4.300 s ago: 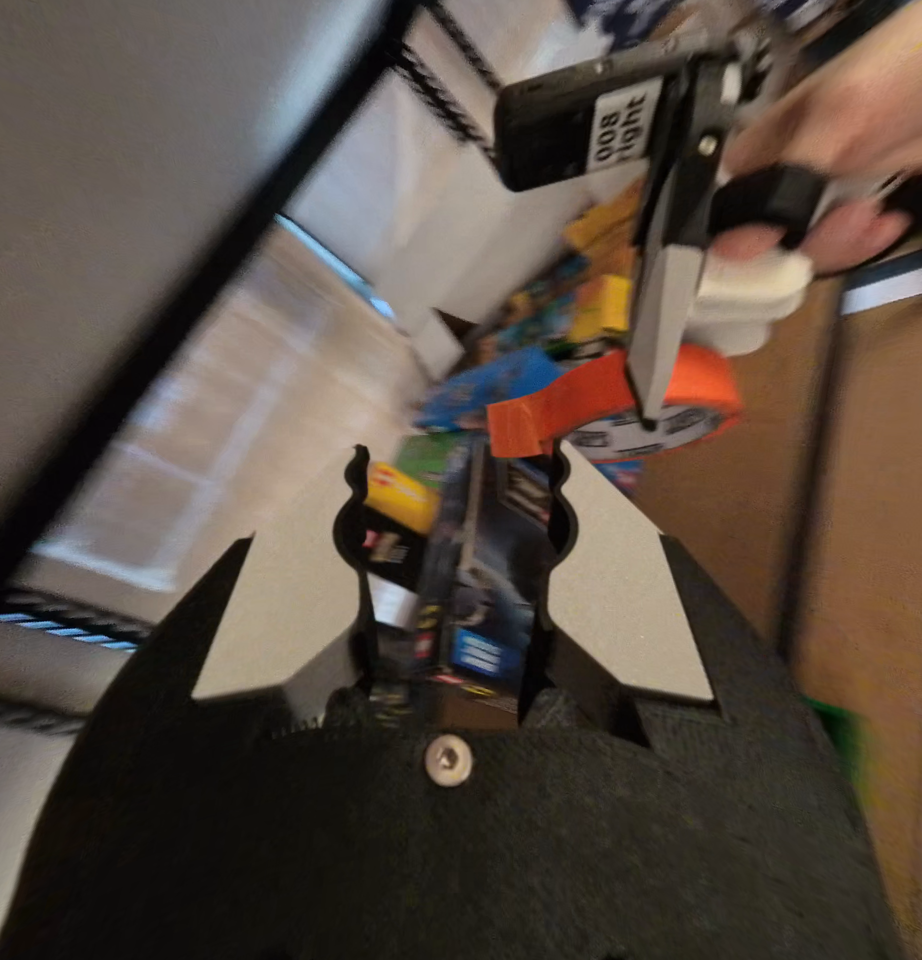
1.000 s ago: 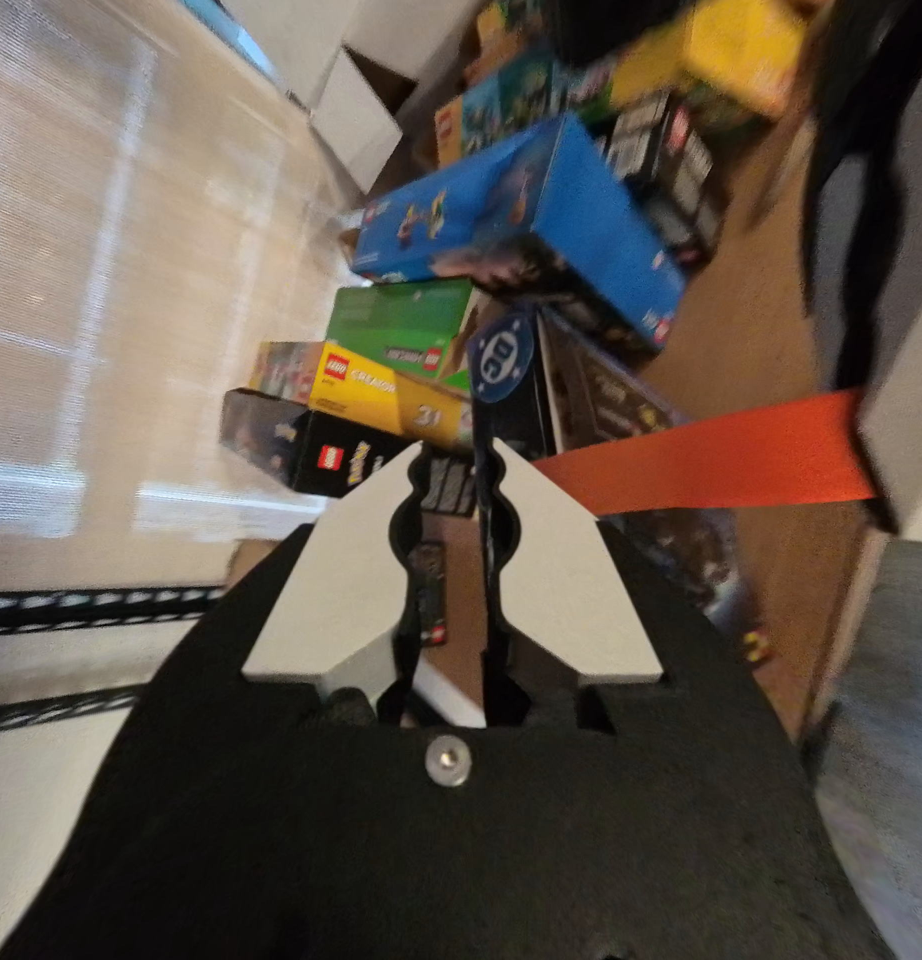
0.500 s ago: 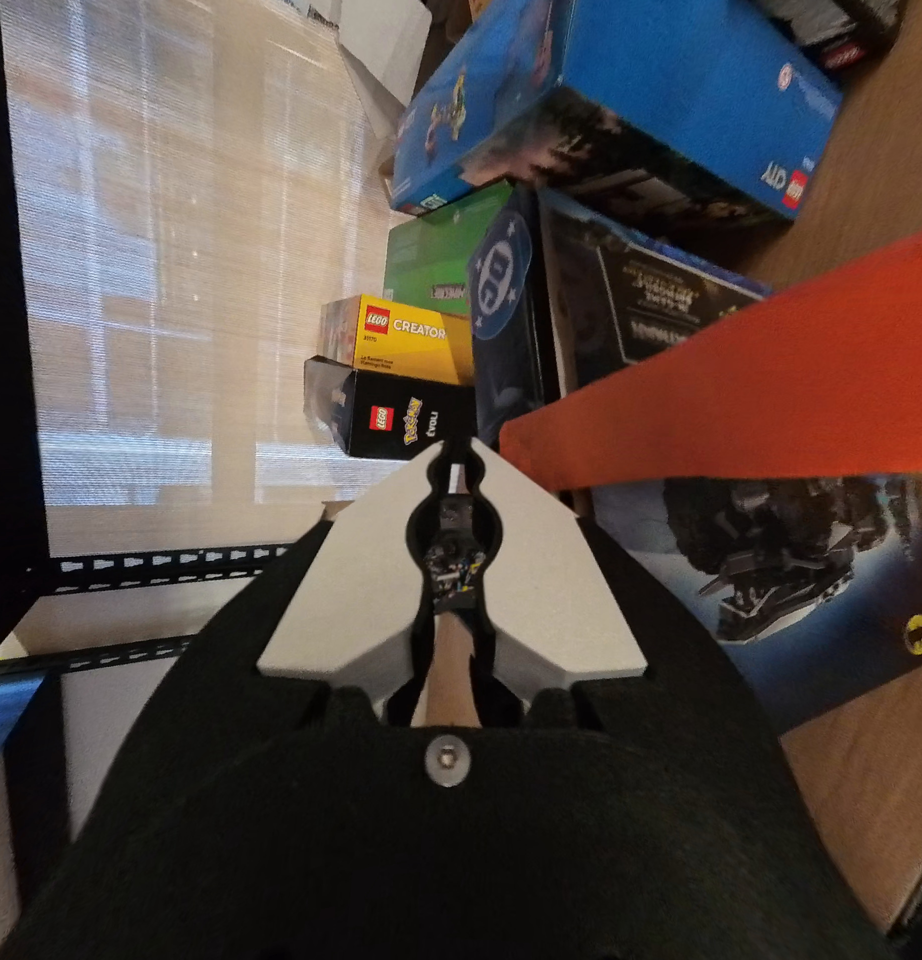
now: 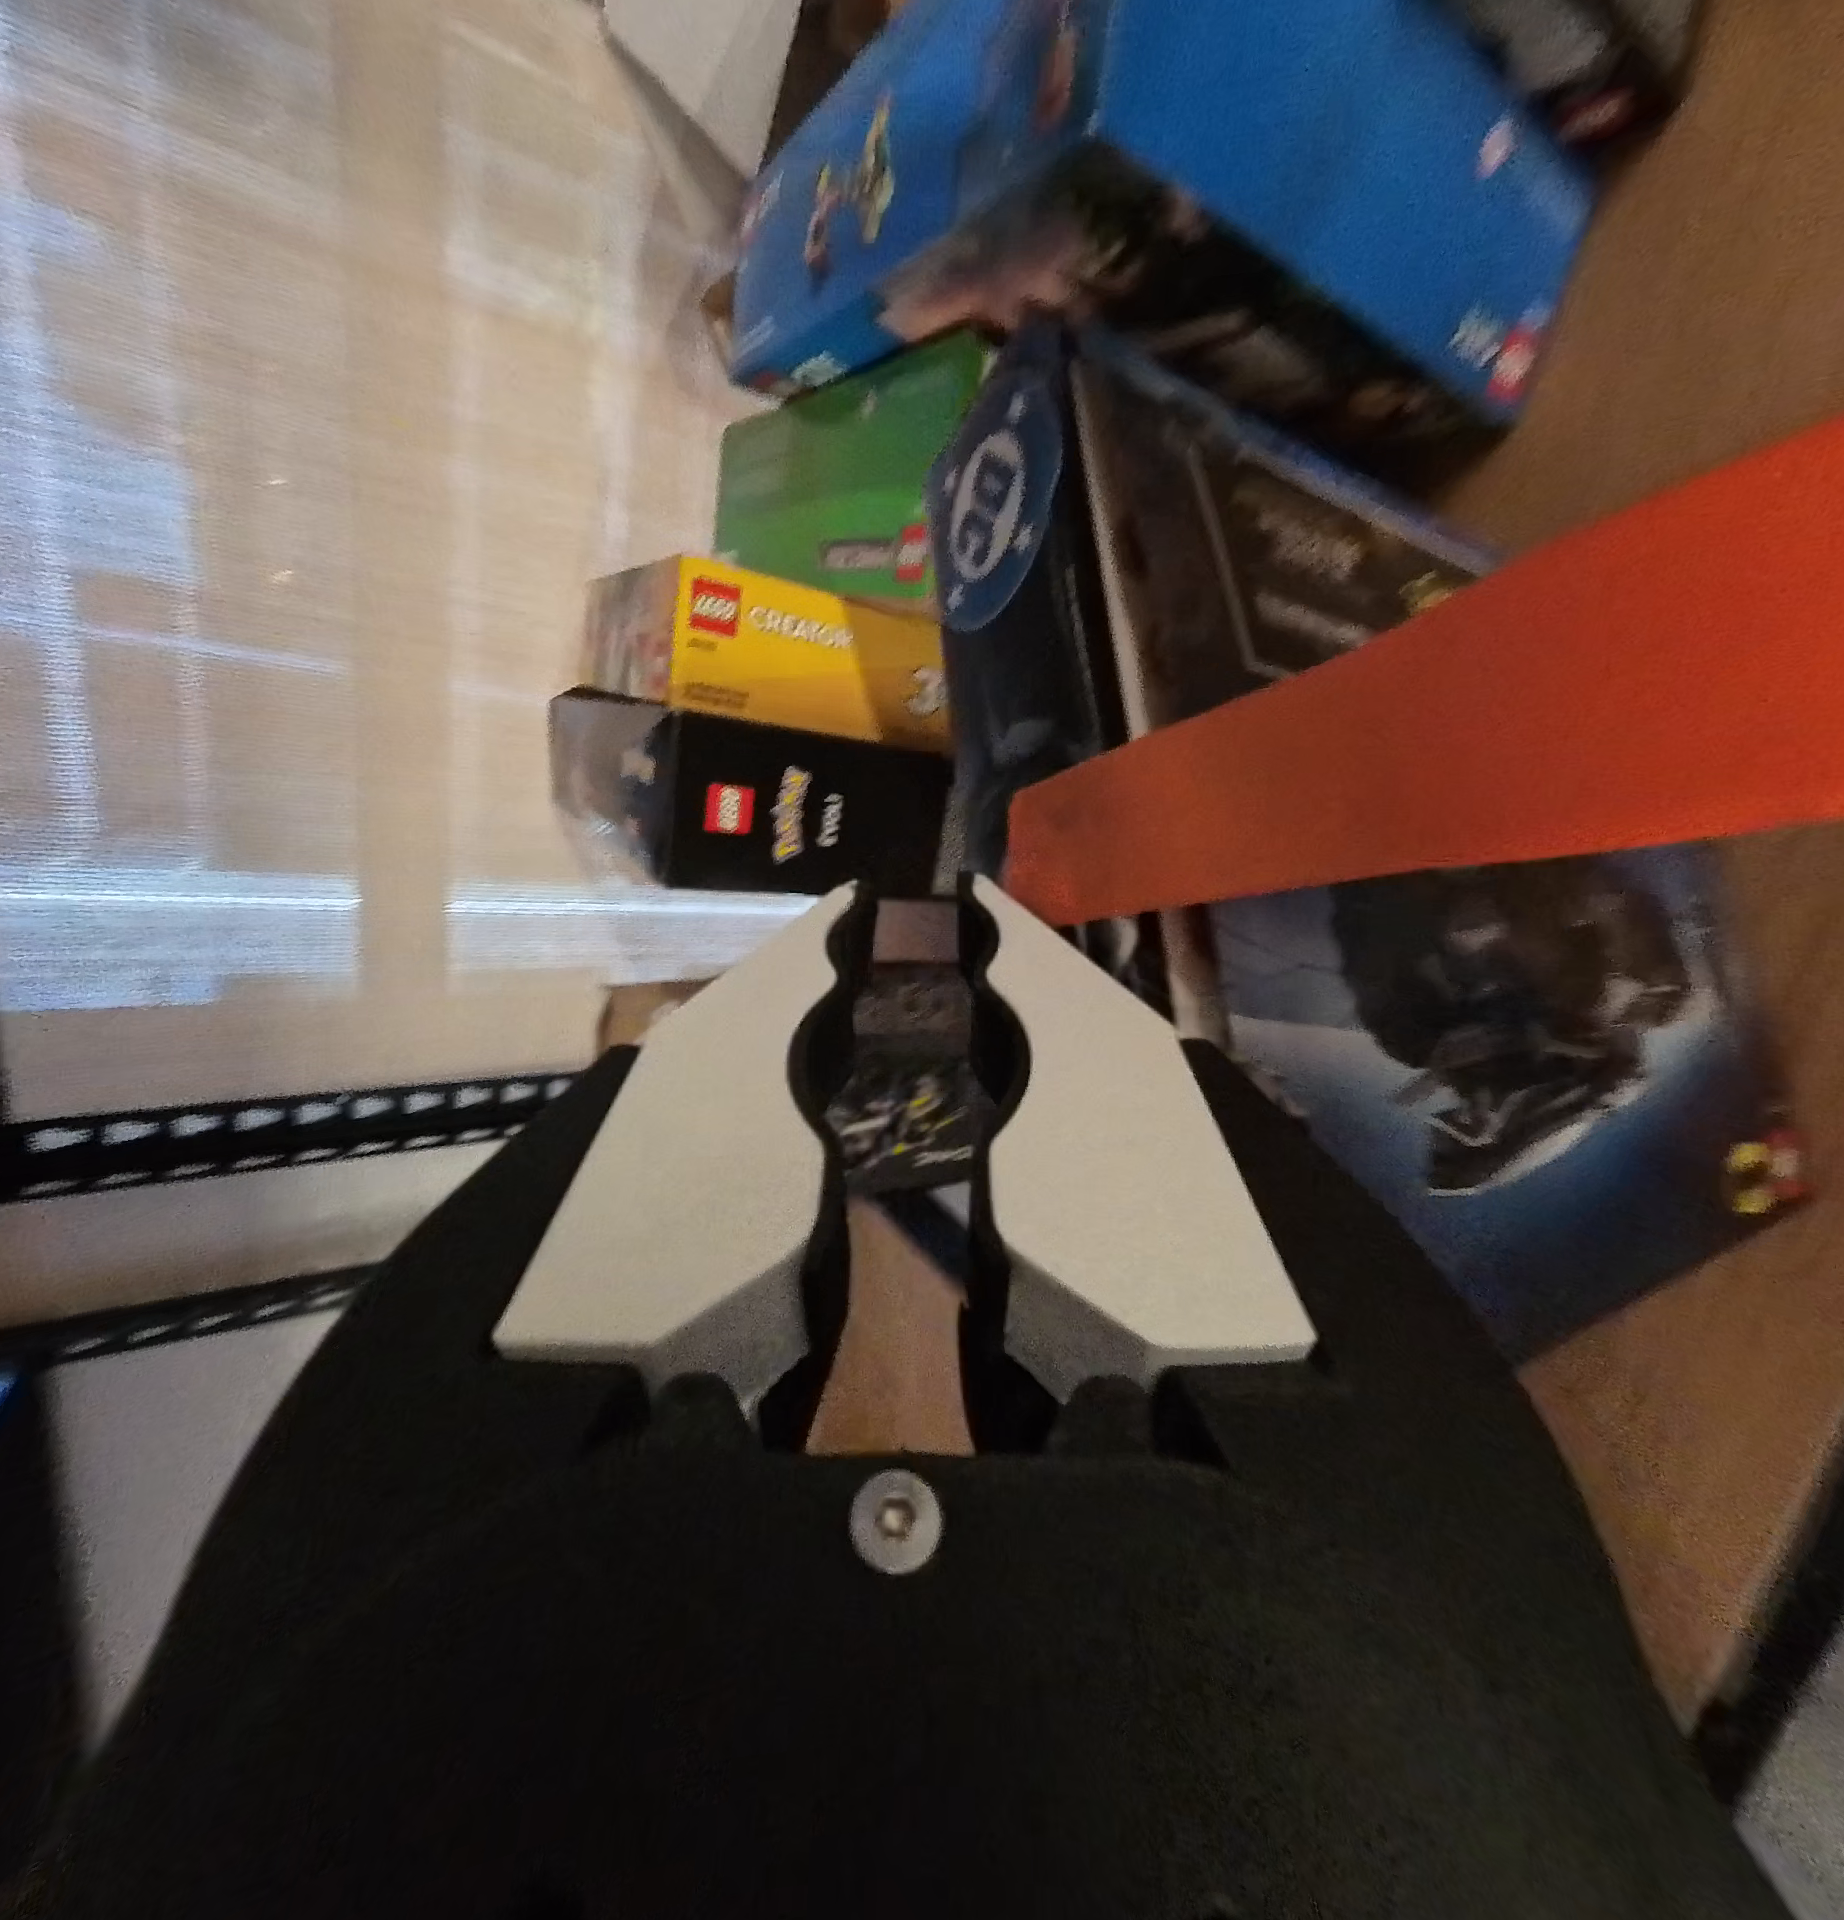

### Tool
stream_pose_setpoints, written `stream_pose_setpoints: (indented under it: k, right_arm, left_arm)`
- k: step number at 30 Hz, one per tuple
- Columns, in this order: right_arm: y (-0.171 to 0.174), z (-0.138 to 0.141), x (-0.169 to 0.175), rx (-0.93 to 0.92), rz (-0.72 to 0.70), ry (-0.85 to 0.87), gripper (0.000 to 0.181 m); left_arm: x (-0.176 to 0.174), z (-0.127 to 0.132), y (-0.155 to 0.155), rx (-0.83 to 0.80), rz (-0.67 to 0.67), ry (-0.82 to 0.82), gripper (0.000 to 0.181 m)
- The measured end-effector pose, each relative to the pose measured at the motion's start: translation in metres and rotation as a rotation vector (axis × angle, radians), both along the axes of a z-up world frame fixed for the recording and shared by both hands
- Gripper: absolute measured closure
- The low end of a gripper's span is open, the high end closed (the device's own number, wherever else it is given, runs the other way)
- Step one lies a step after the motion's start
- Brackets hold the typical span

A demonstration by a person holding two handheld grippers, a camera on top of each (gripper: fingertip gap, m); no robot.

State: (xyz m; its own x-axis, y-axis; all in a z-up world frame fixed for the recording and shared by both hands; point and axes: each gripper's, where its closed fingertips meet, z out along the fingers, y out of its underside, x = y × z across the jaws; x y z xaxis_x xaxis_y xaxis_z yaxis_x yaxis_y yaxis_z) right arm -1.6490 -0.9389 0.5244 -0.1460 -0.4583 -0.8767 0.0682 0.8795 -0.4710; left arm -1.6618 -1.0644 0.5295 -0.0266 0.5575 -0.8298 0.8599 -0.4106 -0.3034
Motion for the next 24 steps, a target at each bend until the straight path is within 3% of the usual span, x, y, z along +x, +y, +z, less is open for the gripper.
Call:
stream_pose_setpoints:
  k: [3,8,12,19,22,24]
  right_arm:
    - [0.001,-0.002,0.000,0.004,0.005,0.006,0.174]
    - [0.002,-0.001,-0.002,0.000,0.005,0.004,0.175]
    - [0.000,-0.002,-0.003,0.003,-0.002,0.002,0.174]
    - [0.001,-0.001,-0.002,0.001,0.002,-0.007,0.175]
    - [0.001,-0.004,-0.001,0.007,0.008,-0.007,0.174]
    - [0.002,-0.005,-0.001,0.013,0.011,-0.009,0.175]
  left_arm:
    - [-0.005,0.000,-0.009,-0.075,0.016,-0.032,0.170]
    - [-0.020,0.004,0.008,0.012,-0.052,0.028,0.160]
    - [-0.021,-0.001,0.009,-0.002,-0.071,0.009,0.174]
    - [-0.010,-0.002,-0.004,-0.031,-0.008,0.014,0.175]
    - [-0.013,-0.001,0.011,0.045,-0.058,0.081,0.175]
    - [-0.014,0.002,0.020,0.062,-0.087,0.093,0.164]
